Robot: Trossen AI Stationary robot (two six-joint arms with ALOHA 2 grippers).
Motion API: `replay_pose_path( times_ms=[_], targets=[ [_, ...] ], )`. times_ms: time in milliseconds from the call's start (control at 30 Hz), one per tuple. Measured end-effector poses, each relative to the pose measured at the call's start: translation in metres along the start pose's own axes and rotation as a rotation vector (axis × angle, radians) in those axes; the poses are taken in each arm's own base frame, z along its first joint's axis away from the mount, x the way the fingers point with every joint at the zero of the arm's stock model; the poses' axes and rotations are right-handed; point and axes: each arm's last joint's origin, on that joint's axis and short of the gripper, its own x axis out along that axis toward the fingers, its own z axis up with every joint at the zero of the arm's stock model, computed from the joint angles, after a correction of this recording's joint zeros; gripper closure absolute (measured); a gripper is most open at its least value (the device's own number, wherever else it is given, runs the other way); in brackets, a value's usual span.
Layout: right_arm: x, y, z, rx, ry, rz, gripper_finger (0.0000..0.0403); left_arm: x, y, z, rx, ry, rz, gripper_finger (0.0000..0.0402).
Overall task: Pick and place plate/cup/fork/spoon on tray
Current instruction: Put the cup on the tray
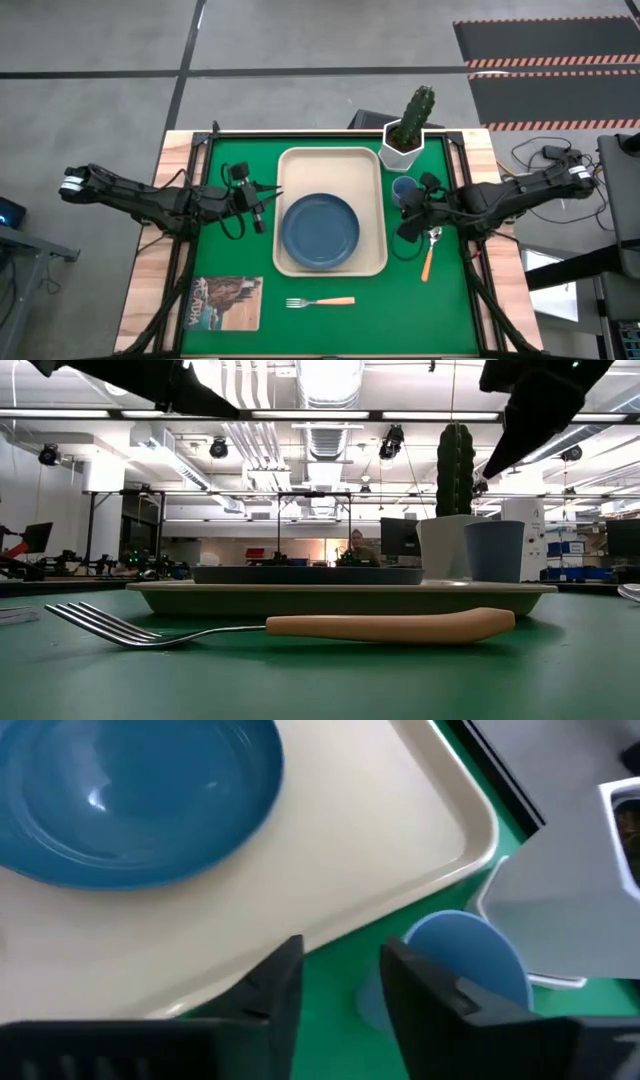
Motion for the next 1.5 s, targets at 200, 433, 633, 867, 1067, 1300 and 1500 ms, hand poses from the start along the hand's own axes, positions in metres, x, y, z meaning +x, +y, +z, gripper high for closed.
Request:
replay_pose_path(
  times_ms=[200, 433, 633, 867, 1067, 1300, 1500],
  targets=[
    [0.015, -0.014, 0.004, -0.046, 0.055, -0.063, 0.0217, 0.000, 0.000, 0.001, 0.033, -0.011, 0.003, 0.0357],
    [0.034, -0.036, 0.005, -0.025, 0.159, -0.052, 0.0211, 0.000, 0.000, 0.002, 0.074, -0.018, 0.006, 0.0357],
    [0.049, -0.044, 0.004, -0.008, 0.205, 0.033, 0.0216, 0.000, 0.001, 0.002, 0.076, -0.020, 0.006, 0.0357],
    [0.057, -0.044, 0.002, -0.008, 0.225, 0.042, 0.0217, 0.000, 0.001, 0.002, 0.075, -0.019, 0.006, 0.0357],
    [0.067, -0.041, 0.001, -0.021, 0.262, 0.029, 0.0241, 0.000, 0.000, 0.002, 0.076, -0.019, 0.006, 0.0357],
    [0.081, -0.036, -0.001, -0.039, 0.317, 0.021, 0.0323, 0.000, 0.000, 0.002, 0.075, -0.019, 0.006, 0.0357],
    [0.080, -0.035, 0.001, -0.057, 0.316, 0.031, 0.0389, 0.000, 0.000, 0.002, 0.075, -0.019, 0.006, 0.0357]
  ],
)
